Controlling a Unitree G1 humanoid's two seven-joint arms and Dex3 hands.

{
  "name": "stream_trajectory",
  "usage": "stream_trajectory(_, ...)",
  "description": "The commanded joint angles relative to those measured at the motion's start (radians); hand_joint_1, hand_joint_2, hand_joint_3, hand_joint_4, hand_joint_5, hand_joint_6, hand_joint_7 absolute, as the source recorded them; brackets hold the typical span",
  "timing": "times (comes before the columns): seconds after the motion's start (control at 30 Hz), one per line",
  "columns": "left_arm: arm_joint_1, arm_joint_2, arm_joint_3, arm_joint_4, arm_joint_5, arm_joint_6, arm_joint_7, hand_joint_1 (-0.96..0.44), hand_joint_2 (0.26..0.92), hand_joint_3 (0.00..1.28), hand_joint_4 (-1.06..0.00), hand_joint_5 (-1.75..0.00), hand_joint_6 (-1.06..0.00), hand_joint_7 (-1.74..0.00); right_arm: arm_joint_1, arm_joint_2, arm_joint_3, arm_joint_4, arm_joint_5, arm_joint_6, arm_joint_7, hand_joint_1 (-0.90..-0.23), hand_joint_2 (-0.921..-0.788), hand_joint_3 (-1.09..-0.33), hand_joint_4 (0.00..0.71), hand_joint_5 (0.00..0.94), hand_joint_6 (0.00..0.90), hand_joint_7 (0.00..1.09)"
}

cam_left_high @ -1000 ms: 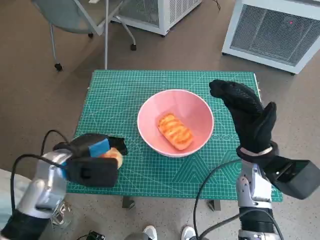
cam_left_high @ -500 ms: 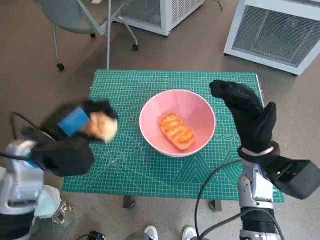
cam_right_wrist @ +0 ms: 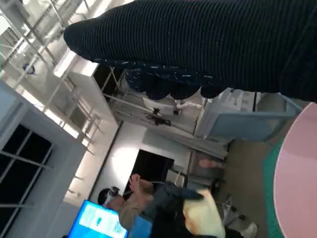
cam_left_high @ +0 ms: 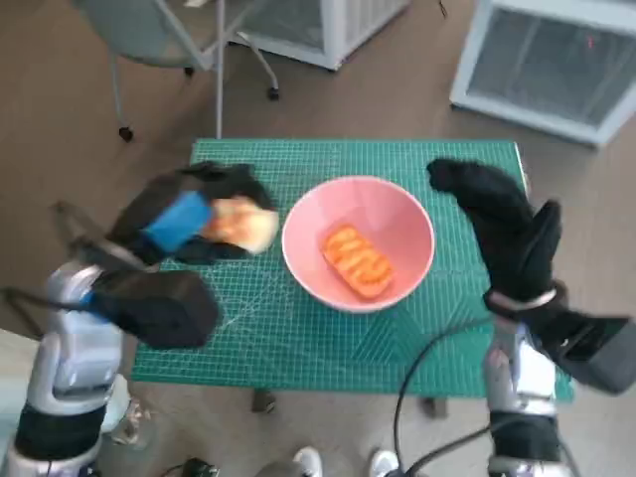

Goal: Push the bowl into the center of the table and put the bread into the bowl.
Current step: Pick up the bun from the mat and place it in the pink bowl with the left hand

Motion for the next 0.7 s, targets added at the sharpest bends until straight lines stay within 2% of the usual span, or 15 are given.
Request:
stream_trajectory(0.03,-0.107,-0.059,-0.079,0.038,0.045,-0.032,0.019,0.0,0.904,0.05,-0.76,-1.18,-0.67,-1.03,0.023,-0.004,-0.006,-0.005,-0.001,0.015,0.0,-0.62,-0.921,-0.663,0.159,0.01,-0.001,0.42)
stream_trajectory(0.1,-0.137,-0.086,-0.111,0.076,0.063,-0.043,0.028,0.0,0.904,0.05,-0.76,-1.19,-0.68,-1.01,0.025,-0.005,-0.007,-0.008,-0.001,0.016,-0.001,-0.62,-0.921,-0.663,0.159,0.01,-0.001,0.42)
stream_trajectory(0.2,-0.186,-0.14,-0.165,0.196,0.086,-0.115,0.077,0.0,0.905,0.05,-0.76,-1.19,-0.68,-1.01,0.028,-0.006,-0.01,-0.009,-0.003,0.013,-0.002,-0.62,-0.921,-0.663,0.159,0.01,-0.001,0.42)
stream_trajectory(0.47,-0.258,-0.231,-0.239,0.457,0.123,-0.256,0.181,0.0,0.918,0.03,-0.76,-1.12,-0.64,-1.12,0.035,-0.006,-0.015,-0.012,-0.009,0.006,-0.008,-0.624,-0.921,-0.663,0.16,0.01,-0.001,0.42)
stream_trajectory(0.7,-0.286,-0.274,-0.272,0.613,0.135,-0.319,0.199,0.0,0.92,0.03,-0.76,-1.12,-0.64,-1.13,0.044,-0.006,-0.017,-0.025,-0.016,0.002,-0.016,-0.621,-0.921,-0.665,0.166,0.012,-0.001,0.42)
